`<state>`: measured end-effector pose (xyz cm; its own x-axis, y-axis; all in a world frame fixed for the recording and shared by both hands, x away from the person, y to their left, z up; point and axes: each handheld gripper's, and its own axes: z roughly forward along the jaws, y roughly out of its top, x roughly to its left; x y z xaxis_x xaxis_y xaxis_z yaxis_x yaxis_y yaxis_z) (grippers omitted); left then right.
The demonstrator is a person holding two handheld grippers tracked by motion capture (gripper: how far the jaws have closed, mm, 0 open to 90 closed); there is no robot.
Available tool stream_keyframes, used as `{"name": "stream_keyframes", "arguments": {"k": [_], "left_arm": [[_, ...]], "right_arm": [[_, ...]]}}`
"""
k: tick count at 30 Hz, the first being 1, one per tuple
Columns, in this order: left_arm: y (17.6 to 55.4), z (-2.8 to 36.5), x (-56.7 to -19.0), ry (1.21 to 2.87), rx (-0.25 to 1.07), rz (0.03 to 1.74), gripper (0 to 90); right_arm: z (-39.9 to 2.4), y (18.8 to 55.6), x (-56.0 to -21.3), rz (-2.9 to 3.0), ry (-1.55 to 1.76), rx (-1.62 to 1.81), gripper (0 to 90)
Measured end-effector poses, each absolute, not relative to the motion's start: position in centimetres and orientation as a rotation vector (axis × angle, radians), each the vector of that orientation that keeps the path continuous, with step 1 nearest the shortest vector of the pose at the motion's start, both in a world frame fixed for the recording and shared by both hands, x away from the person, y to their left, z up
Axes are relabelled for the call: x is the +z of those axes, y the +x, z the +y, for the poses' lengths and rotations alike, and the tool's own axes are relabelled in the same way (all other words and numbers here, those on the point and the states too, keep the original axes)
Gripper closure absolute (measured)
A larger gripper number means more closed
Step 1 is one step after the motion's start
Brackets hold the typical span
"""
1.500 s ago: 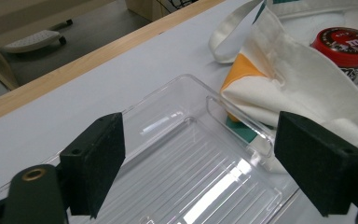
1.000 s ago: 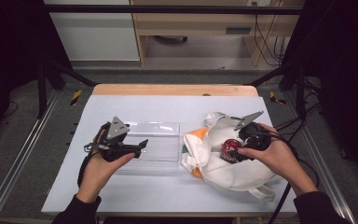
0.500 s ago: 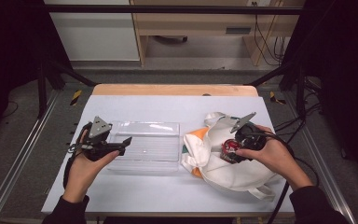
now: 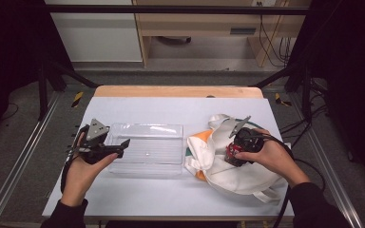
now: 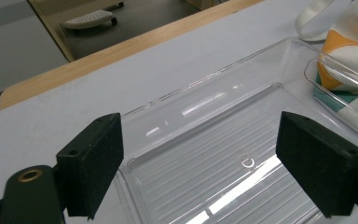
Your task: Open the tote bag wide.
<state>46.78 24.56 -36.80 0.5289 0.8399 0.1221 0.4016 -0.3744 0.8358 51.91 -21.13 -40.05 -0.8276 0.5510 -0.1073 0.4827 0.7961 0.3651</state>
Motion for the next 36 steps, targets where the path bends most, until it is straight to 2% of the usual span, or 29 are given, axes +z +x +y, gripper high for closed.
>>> {"name": "stream_keyframes", "arguments": {"k": [6,13,36], "left_arm": [[46.8,25.0,-36.7,1.973,0.709,1.018,15.1],[47.0,25.3,-37.1,1.983,0.720,1.030,15.1],[47.3,26.5,-37.6,1.980,0.722,1.071,15.1]], "right_arm": [[-21.1,52.3,-40.5,2.795,0.807,0.463,15.7],[-21.1,52.5,-40.8,2.797,0.824,0.446,22.6],[-21.2,52.3,-40.5,2.794,0.819,0.454,24.2]]}}
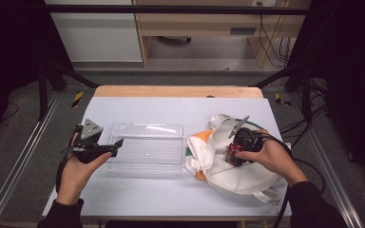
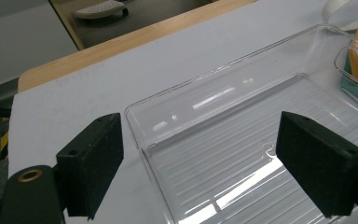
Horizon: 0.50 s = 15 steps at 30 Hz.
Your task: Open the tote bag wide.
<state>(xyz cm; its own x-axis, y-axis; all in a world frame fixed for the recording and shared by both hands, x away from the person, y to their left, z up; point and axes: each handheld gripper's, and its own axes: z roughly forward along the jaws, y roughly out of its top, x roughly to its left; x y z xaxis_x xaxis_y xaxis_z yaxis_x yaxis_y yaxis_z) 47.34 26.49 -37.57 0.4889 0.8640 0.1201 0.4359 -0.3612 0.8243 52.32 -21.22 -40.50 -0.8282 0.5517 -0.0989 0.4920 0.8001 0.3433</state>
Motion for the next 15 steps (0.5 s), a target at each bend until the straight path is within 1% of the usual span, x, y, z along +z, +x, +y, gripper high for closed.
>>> {"name": "stream_keyframes", "arguments": {"k": [15], "left_arm": [[47.7,27.5,-38.1,1.965,0.709,1.112,15.1]], "right_arm": [[-22.6,51.0,-36.7,2.711,0.866,0.577,24.3]]}}
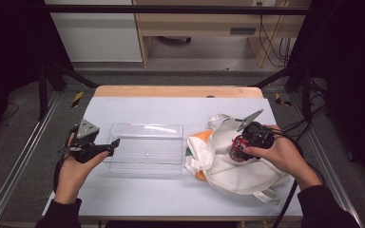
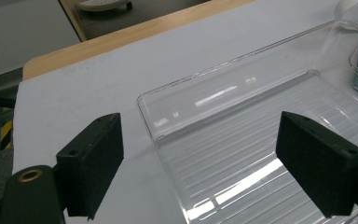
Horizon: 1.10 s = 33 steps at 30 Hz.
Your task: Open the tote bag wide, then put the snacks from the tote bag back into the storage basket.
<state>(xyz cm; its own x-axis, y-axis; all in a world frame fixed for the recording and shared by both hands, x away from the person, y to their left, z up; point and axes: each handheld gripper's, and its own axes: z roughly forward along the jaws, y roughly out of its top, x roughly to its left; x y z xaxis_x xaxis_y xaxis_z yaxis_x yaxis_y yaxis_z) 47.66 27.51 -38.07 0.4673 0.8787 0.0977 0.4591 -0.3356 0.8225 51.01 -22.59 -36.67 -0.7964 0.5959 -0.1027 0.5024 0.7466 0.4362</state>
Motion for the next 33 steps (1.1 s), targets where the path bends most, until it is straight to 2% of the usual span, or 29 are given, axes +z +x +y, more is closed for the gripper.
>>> {"name": "stream_keyframes", "arguments": {"k": [18,33], "left_arm": [[47.5,28.2,-37.8,1.951,0.720,1.124,14.8],[47.8,28.7,-38.3,1.923,0.714,1.164,7.0]], "right_arm": [[-22.0,50.5,-33.6,2.679,0.839,0.587,24.3],[-20.2,50.6,-30.7,2.654,0.776,0.606,24.3]]}}
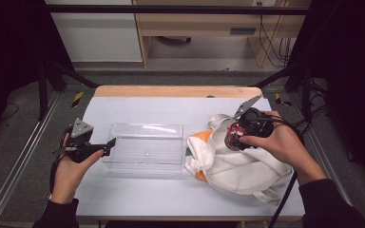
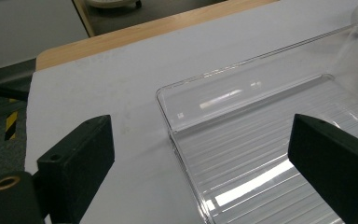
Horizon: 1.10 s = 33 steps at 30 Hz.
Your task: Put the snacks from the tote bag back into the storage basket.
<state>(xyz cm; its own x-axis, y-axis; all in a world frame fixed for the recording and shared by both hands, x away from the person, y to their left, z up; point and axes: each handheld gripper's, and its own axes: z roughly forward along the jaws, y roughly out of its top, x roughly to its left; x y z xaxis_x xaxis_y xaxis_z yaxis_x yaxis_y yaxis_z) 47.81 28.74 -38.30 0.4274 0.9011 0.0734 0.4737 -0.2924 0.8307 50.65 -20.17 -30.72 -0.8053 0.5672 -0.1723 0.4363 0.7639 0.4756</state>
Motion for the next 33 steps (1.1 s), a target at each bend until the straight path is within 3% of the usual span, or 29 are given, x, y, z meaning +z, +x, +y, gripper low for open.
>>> {"name": "stream_keyframes", "arguments": {"k": [33], "left_arm": [[47.8,29.8,-38.4,1.900,0.707,1.184,5.1]], "right_arm": [[-12.5,51.8,-29.4,2.692,0.599,0.675,24.3]]}}
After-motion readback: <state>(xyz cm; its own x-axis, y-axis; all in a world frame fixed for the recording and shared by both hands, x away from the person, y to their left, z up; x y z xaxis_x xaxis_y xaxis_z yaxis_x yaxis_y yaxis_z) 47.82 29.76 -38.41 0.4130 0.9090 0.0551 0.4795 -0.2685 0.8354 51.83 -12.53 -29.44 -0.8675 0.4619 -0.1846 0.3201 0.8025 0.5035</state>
